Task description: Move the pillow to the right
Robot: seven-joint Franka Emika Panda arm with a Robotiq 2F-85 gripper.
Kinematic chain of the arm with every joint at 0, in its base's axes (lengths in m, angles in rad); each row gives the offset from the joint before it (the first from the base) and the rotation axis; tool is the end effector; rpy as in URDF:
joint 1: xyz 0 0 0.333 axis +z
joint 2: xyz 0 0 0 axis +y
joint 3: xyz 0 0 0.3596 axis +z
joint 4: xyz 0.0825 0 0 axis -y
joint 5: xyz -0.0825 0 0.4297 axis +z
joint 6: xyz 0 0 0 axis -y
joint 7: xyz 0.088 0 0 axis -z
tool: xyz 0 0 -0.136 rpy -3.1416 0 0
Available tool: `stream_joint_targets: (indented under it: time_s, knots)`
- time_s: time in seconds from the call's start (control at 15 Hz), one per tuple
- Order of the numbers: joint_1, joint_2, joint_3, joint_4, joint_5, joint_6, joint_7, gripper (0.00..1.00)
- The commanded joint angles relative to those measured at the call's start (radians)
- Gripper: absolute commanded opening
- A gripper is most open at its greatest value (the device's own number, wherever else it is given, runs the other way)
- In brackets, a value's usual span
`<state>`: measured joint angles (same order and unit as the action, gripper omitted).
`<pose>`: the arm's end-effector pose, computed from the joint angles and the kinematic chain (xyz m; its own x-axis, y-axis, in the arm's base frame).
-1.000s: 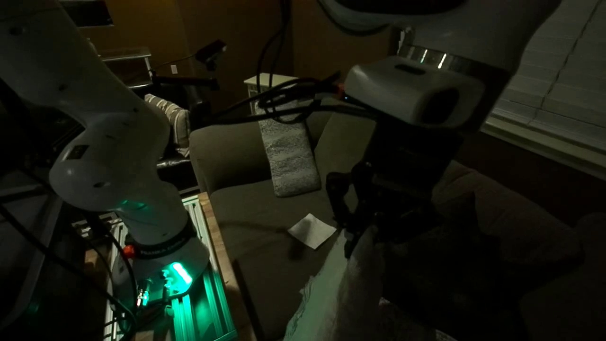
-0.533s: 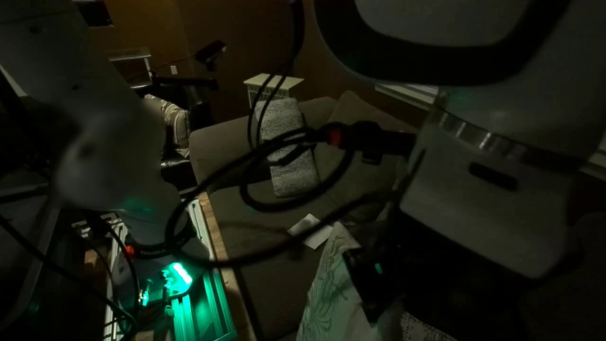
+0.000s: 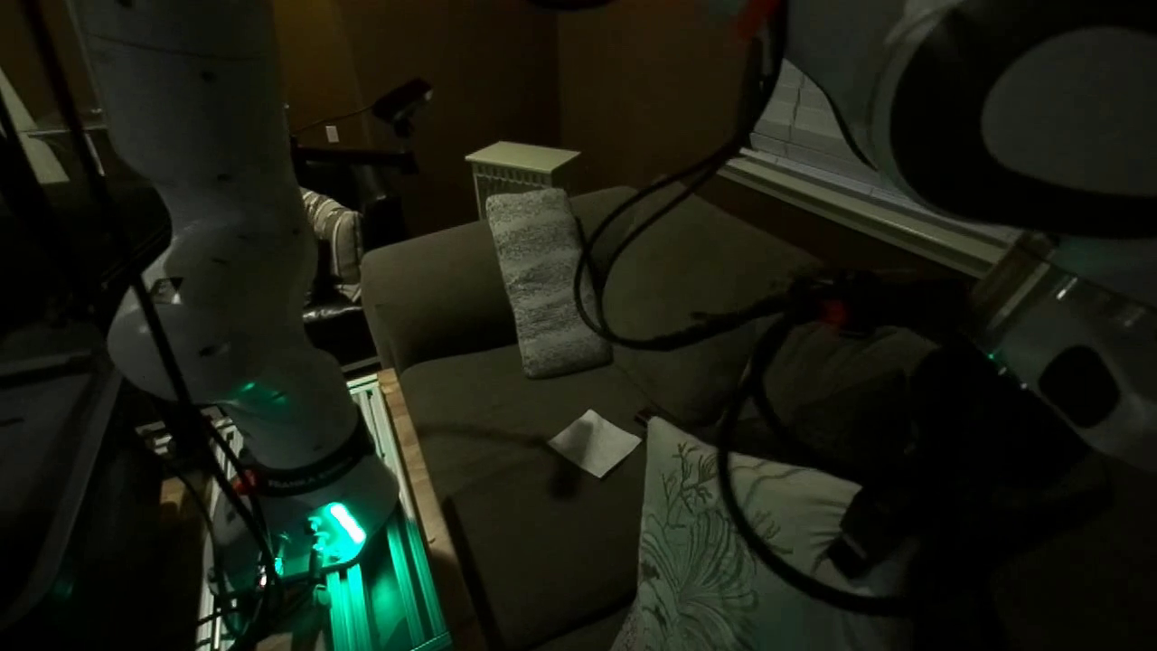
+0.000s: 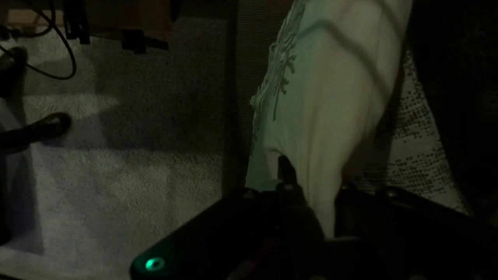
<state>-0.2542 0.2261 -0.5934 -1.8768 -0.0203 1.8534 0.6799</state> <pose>0.4215 -0.4591 0.3879 0.0404 -0.9965 -0.0729 -0.9684 -0.0570 0.2429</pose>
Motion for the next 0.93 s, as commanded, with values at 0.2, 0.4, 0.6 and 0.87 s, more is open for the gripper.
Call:
stream_joint_targets:
  time_s: [0.2, 0.4, 0.6, 0.87]
  knots:
    - [-0.13, 0.217, 0.088, 0.191, -0.019, -0.05, -0.062, 0.13]
    - [-0.176, 0.338, 0.083, 0.278, -0.021, -0.051, -0.049, 0.13]
    - [-0.167, 0.36, 0.082, 0.296, -0.027, -0.059, -0.013, 0.03]
    - [-0.214, 0.489, 0.123, 0.403, 0.012, 0.0, -0.03, 0.03]
